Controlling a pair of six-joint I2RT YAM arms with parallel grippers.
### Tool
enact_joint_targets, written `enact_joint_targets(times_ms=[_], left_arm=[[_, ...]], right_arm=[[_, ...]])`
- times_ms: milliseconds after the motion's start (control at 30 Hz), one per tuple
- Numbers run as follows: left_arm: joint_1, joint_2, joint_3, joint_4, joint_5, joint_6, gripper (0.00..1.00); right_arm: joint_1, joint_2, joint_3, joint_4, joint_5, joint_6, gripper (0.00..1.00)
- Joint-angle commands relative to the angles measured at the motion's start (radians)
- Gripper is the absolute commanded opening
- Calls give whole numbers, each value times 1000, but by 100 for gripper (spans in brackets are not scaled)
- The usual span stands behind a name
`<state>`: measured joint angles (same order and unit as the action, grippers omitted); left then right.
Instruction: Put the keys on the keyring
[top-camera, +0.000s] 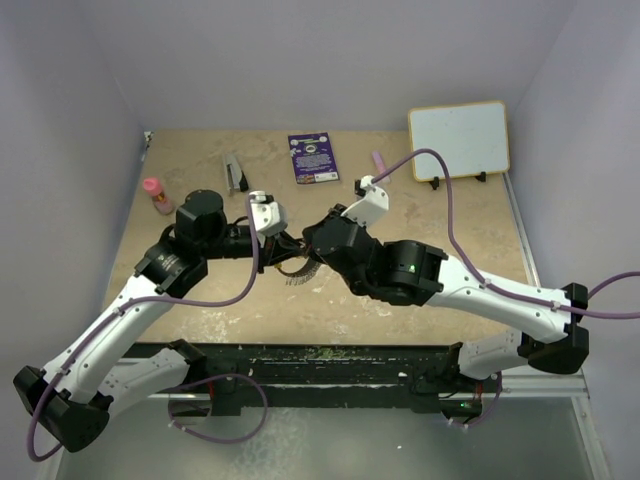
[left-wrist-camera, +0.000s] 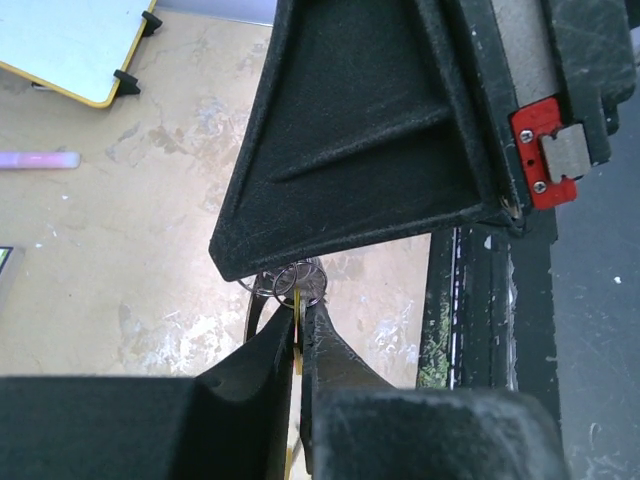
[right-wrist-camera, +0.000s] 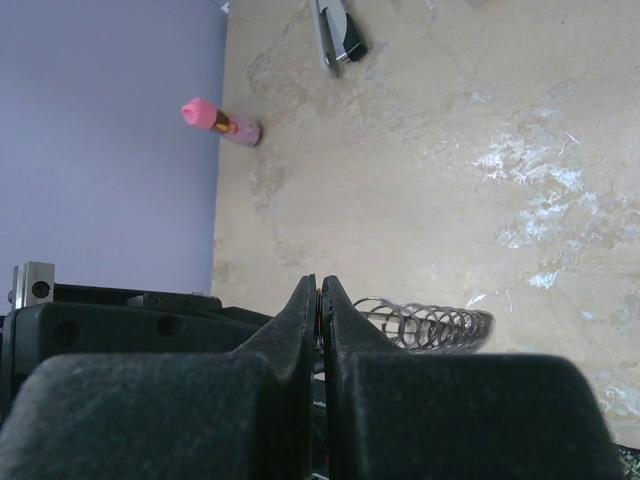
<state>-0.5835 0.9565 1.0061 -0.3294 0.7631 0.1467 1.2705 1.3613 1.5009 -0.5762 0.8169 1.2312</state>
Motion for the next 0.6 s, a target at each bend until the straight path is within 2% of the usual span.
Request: enact_joint_targets(times_ms=[0,400,567], left_arm=[[-4,-7,-9,70,15,3,3],[-5,-35,10,38,-105,194,3],[-6,-36,30,4,-115,251,3]], right_arm=[[0,-16,-16,60,1,36,0],[0,-108,-112,97,-78,52,0],[0,-126,-132,123,-112,43,0]])
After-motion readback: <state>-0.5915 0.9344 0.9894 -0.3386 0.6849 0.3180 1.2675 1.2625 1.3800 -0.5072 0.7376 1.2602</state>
